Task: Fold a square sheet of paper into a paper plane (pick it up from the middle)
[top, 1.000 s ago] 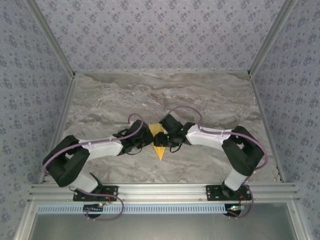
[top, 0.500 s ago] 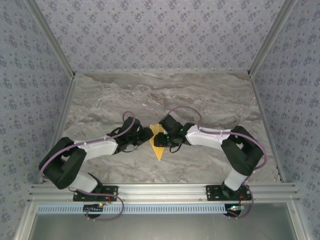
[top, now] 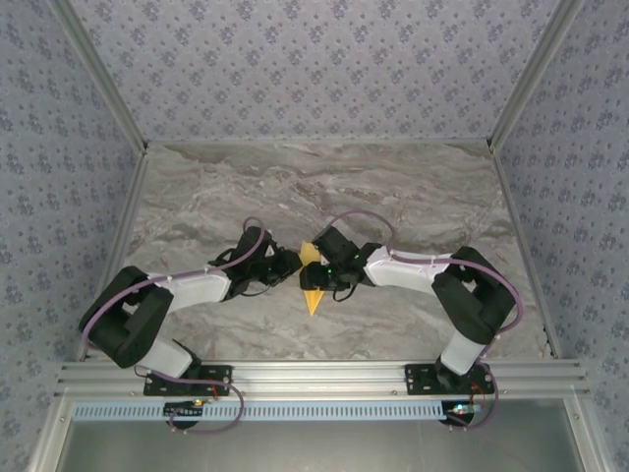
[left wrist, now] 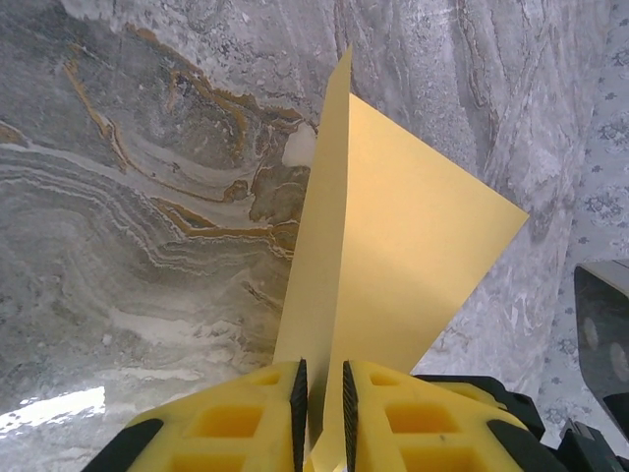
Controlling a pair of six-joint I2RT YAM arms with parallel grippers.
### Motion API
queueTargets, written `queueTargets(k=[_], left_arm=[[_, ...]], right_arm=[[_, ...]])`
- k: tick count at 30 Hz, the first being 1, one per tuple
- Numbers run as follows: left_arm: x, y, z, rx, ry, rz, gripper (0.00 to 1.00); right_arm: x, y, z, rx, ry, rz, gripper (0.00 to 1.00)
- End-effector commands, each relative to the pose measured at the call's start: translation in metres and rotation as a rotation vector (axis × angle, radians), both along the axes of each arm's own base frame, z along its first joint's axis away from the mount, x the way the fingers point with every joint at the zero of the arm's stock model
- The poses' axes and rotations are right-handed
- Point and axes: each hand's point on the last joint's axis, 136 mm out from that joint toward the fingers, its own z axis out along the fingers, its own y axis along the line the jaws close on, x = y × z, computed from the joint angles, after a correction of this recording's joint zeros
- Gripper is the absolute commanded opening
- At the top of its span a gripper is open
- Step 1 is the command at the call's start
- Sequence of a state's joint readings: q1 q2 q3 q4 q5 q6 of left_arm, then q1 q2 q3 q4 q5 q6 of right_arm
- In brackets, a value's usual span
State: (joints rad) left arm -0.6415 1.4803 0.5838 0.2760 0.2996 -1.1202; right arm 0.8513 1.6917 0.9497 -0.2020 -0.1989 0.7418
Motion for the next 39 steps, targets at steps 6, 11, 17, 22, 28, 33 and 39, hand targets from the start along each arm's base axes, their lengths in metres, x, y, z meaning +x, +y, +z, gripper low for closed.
queueTargets(k=[6, 11, 17, 22, 28, 33, 39], left_arm=[[0.001, 0.003, -0.004, 0.013, 0.006, 0.007, 0.19], [0.0, 0.01, -0.008, 0.05, 0.013, 0.021, 0.2], [0.002, 0.025, -0.001, 0.115, -0.001, 0.045, 0.31], [0.001, 0.045, 0.007, 0.205, -0.018, 0.074, 0.45], [-0.004, 0.072, 0.012, 0.348, -0.013, 0.111, 0.7], [-0.008, 0.1, 0.012, 0.531, 0.012, 0.123, 0.87], [-0.009, 0.113, 0.011, 0.615, 0.015, 0.133, 0.99]], right_arm=[[0.0, -0.009, -0.01, -0.07, 0.007, -0.003, 0.45], [0.002, -0.015, -0.012, -0.112, -0.003, -0.017, 0.34], [0.005, -0.021, -0.013, -0.164, -0.008, -0.041, 0.25], [0.008, -0.023, -0.004, -0.182, -0.025, -0.05, 0.21], [0.011, -0.038, 0.007, -0.272, -0.057, -0.048, 0.08], [0.013, -0.073, 0.021, -0.408, -0.107, -0.053, 0.09], [0.014, -0.1, 0.01, -0.486, -0.078, -0.091, 0.12]])
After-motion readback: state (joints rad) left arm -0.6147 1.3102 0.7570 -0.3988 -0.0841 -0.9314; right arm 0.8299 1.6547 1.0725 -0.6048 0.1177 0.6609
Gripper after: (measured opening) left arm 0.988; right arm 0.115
